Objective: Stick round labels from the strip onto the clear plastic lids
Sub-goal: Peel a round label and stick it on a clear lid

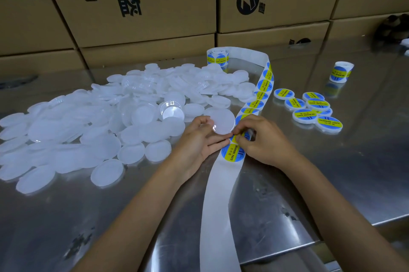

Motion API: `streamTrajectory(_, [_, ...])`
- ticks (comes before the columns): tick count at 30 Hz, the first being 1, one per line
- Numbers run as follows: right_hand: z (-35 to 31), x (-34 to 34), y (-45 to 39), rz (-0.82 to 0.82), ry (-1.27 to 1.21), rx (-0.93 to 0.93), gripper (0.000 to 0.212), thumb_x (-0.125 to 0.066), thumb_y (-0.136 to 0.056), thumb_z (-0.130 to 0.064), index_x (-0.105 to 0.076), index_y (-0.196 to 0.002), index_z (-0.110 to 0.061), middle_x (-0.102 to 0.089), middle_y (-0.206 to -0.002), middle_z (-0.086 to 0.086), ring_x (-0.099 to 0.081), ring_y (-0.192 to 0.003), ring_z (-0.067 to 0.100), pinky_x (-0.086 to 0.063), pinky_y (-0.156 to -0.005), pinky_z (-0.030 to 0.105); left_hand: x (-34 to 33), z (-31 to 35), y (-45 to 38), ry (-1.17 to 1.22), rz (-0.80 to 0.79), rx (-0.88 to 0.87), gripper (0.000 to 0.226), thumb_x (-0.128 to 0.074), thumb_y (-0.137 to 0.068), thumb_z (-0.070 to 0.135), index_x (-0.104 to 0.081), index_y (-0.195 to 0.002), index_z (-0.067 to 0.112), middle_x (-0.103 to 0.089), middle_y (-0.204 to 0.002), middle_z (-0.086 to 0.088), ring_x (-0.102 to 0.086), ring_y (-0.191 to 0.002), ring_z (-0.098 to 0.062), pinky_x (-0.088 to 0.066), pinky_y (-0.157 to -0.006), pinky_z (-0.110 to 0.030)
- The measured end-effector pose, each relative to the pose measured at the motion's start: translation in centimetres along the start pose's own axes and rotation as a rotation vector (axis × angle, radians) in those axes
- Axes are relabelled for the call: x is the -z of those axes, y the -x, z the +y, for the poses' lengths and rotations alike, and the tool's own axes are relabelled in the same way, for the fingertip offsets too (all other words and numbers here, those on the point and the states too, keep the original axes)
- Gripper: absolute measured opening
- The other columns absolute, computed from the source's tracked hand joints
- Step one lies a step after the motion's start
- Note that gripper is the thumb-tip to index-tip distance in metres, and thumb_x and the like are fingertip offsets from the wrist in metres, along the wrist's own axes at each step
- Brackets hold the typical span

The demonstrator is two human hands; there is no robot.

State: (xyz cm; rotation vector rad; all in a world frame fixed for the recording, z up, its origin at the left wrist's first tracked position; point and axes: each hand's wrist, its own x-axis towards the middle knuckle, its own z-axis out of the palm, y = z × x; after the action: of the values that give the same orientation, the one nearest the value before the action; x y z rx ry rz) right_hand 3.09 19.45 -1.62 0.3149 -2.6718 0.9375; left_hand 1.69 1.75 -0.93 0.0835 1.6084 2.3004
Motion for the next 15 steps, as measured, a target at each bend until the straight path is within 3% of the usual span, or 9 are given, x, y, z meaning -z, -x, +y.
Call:
streamTrajectory(4, [0.2,0.0,0.4,-0.058,-0.024,0.009,0.029,-0.082,-0.075,-0.033,-0.068,-0.098,-0.022,-0.059,-0.098,-0.017,-0.056,-0.096,0.007,-0.043,-0.090,0.024,0.3,0.2,-0.3,0.041,0.016,-0.034,0.010,-0.041,-0.108,0.010,-0.046,-0.116,0.008,-0.051,-0.140,-0.031,-0.073,-0.103,-0.035,-0.055,-0.099,-0.043])
streamTrajectory(7, [0.1,0.3,0.4,-0.076,-0.058,0.014,0.032,-0.085,-0.074,-0.034,-0.069,-0.099,-0.021,-0.058,-0.097,-0.017,-0.057,-0.098,0.012,-0.045,-0.094,0.034,0.3,0.3,-0.8,0.065,0.026,-0.038,0.015,-0.040,-0.108,0.009,-0.046,-0.121,0.007,-0.052,-0.141,-0.029,-0.071,-0.107,-0.036,-0.056,-0.097,-0.041])
streamTrajectory(13, [0.0,0.2,0.3,-0.062,-0.074,0.021,0.033,-0.086,-0.073,-0.034,-0.070,-0.098,-0.019,-0.059,-0.097,-0.016,-0.059,-0.097,0.015,-0.045,-0.094,0.041,-0.8,1.2,-1.9,0.015,0.005,-0.015,0.012,-0.040,-0.109,0.012,-0.046,-0.116,0.005,-0.062,-0.128,-0.028,-0.071,-0.107,-0.036,-0.055,-0.099,-0.043])
streamTrajectory(15, [0.1,0.2,0.3,-0.064,-0.069,0.015,0.034,-0.085,-0.074,-0.033,-0.069,-0.098,-0.017,-0.061,-0.100,-0.011,-0.058,-0.099,0.016,-0.044,-0.096,0.043,-1.1,1.2,-2.2,0.015,0.003,0.001,0.020,-0.040,-0.109,0.012,-0.045,-0.125,0.002,-0.060,-0.131,-0.028,-0.068,-0.111,-0.038,-0.052,-0.103,-0.046])
